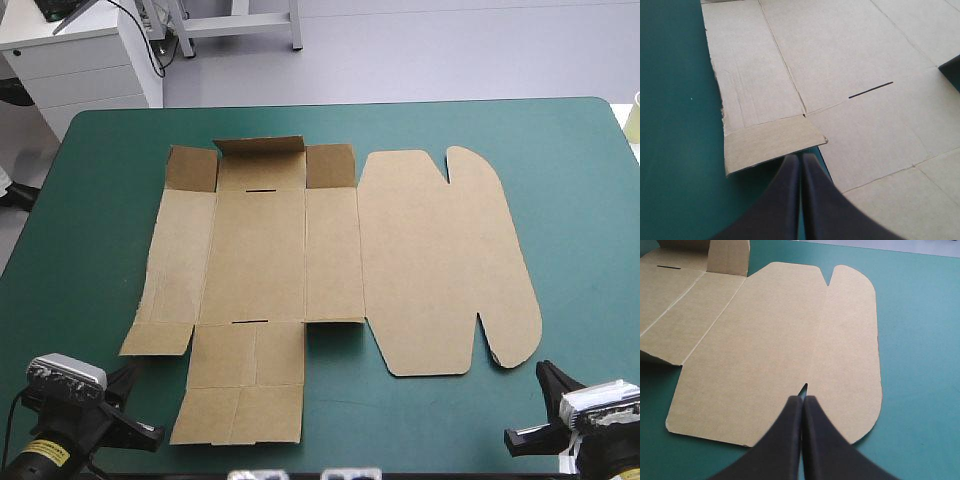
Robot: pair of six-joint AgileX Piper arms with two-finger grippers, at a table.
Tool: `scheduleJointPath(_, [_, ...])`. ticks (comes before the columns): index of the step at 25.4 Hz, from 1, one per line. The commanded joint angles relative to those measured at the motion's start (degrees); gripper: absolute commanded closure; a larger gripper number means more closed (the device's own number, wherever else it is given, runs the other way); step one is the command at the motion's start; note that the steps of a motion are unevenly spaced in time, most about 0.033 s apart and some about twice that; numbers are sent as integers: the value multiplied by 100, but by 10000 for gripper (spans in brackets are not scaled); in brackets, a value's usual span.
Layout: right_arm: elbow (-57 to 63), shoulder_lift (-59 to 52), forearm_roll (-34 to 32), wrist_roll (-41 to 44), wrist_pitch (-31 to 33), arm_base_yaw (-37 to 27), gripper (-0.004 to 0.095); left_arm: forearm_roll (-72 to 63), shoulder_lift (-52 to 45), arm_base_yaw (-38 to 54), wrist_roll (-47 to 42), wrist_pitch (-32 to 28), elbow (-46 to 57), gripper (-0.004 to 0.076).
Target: Fold the box
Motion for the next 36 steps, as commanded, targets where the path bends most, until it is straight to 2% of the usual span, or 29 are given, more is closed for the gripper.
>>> scheduleJointPath(1, [-131,139,51,-14,-422,-28,922,-93,100,-26,-34,-361,-135,731])
scheduleJointPath(8, [-131,139,51,-14,-422,-28,922,-93,100,-26,-55,-510,-135,731])
scheduleJointPath(11, [-131,139,51,-14,-422,-28,922,26,122,-26,-518,-1040,-148,731])
scheduleJointPath(15, [-131,139,51,-14,-422,-28,922,798,452,-16,-1085,-1249,-336,731])
scheduleJointPath(20, [-131,139,51,-14,-422,-28,922,1775,1256,-16,-1548,-1315,-770,731])
scheduleJointPath(28, [-131,139,51,-14,-422,-28,922,2304,2821,-16,-2118,-2053,-1126,731])
scheduleJointPath(31, [-131,139,51,-14,-422,-28,922,2595,3460,-16,-2524,-2163,-1264,731])
scheduleJointPath(36, [-131,139,51,-14,-422,-28,922,2786,4561,-16,-2625,-2255,-1672,731])
